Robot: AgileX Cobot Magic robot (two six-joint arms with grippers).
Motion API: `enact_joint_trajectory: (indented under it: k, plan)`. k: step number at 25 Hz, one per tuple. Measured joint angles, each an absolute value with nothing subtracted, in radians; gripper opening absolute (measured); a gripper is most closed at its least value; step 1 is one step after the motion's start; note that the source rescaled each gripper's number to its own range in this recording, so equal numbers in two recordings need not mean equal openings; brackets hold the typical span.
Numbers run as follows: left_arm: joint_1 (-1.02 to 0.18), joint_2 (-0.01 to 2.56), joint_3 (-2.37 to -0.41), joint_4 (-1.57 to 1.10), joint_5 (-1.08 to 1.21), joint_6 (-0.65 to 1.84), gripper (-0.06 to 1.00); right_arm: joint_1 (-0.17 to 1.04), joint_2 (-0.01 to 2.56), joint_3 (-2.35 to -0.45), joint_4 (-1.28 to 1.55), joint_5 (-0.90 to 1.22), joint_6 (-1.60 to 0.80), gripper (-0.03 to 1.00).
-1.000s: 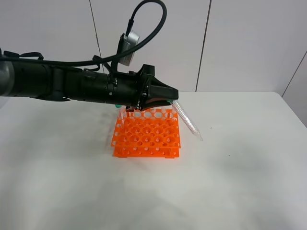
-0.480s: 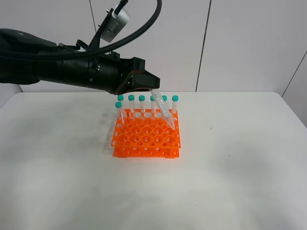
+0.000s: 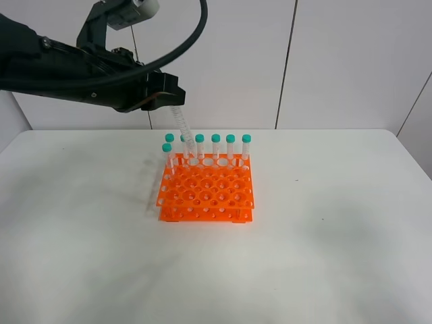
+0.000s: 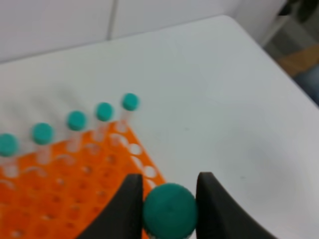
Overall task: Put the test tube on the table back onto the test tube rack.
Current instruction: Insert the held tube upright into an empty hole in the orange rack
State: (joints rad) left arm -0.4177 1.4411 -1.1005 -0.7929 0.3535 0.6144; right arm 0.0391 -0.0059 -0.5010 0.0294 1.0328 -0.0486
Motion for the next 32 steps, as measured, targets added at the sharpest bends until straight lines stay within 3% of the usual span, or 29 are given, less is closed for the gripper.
enact_joint_trajectory:
  k: [9, 19, 32]
  plan:
    - [-0.519, 1.413, -1.07, -0.142, 0.228, 0.145, 0.0, 0.039, -0.006, -0.501, 0.029, 1.033, -0.048, 1.0]
    - [-0.525, 1.443, -0.987, -0.085, 0.082, 0.078, 0.0, 0.039, -0.006, -0.501, 0.029, 1.033, -0.048, 1.0]
    - [-0.525, 1.717, -1.228, -0.082, 0.245, 0.092, 0.0, 0.039, -0.006, -0.501, 0.029, 1.033, -0.048, 1.0]
